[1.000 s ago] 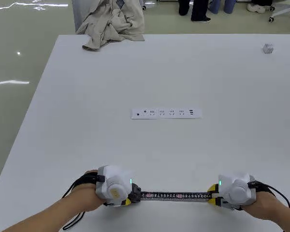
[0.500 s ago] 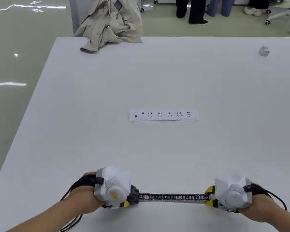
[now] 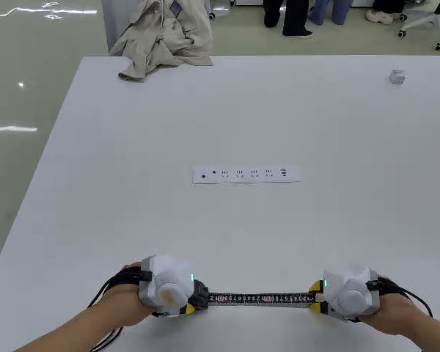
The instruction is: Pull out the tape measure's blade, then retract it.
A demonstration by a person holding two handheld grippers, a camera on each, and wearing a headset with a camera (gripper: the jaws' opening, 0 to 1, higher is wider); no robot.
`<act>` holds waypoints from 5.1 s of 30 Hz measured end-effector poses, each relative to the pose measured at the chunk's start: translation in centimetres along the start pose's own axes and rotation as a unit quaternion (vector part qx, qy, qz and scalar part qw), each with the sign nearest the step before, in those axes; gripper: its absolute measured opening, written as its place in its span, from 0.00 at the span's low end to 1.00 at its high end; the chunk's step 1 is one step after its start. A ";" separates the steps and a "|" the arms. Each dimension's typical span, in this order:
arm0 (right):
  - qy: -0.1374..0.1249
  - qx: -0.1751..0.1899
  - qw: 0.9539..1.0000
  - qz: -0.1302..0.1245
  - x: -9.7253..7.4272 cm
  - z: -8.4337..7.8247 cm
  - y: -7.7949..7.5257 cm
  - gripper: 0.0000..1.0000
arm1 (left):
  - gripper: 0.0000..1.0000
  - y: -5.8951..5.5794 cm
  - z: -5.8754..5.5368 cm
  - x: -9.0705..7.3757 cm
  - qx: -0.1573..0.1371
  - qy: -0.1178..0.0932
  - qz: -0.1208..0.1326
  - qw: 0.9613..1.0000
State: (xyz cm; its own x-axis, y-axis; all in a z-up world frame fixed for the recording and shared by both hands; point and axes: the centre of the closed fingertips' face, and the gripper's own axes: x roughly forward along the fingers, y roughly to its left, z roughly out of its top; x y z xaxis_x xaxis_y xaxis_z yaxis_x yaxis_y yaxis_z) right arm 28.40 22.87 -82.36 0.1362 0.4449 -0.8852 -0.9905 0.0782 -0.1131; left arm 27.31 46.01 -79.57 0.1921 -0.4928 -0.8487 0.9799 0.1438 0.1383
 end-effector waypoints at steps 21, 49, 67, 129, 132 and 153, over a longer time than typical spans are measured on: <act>0.002 0.005 1.000 -0.020 0.0 0.0 0.0 0.17 | 0.45 0.4 -0.8 0.3 -0.053 -0.010 0.038 0.998; -0.030 0.095 0.993 -0.065 -0.3 -0.1 -0.4 0.30 | 0.56 0.1 -1.8 -1.7 -0.170 -0.048 0.097 0.980; -0.065 0.181 0.976 -0.103 -0.9 -0.1 1.2 0.45 | 0.65 -0.4 -2.7 -3.4 -0.263 -0.078 0.144 0.951; -0.138 0.352 0.910 -0.170 -6.3 3.7 8.4 0.71 | 0.81 -6.9 -2.3 -8.6 -0.430 -0.145 0.232 0.860; -0.138 0.356 0.908 -0.171 -6.6 3.7 8.9 0.73 | 0.83 -7.3 -2.0 -9.0 -0.438 -0.153 0.235 0.854; -0.152 0.375 0.897 -0.177 -9.5 6.3 12.0 0.82 | 0.89 -8.5 -1.8 -11.0 -0.467 -0.147 0.250 0.835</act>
State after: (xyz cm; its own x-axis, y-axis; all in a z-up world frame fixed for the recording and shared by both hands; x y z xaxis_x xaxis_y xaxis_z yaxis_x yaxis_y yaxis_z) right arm 15.37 25.15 -72.48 0.5515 0.4886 -0.6761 -0.6092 0.7896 0.0736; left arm 16.81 51.74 -72.34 0.7040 -0.3413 -0.6228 0.3303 0.9337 -0.1384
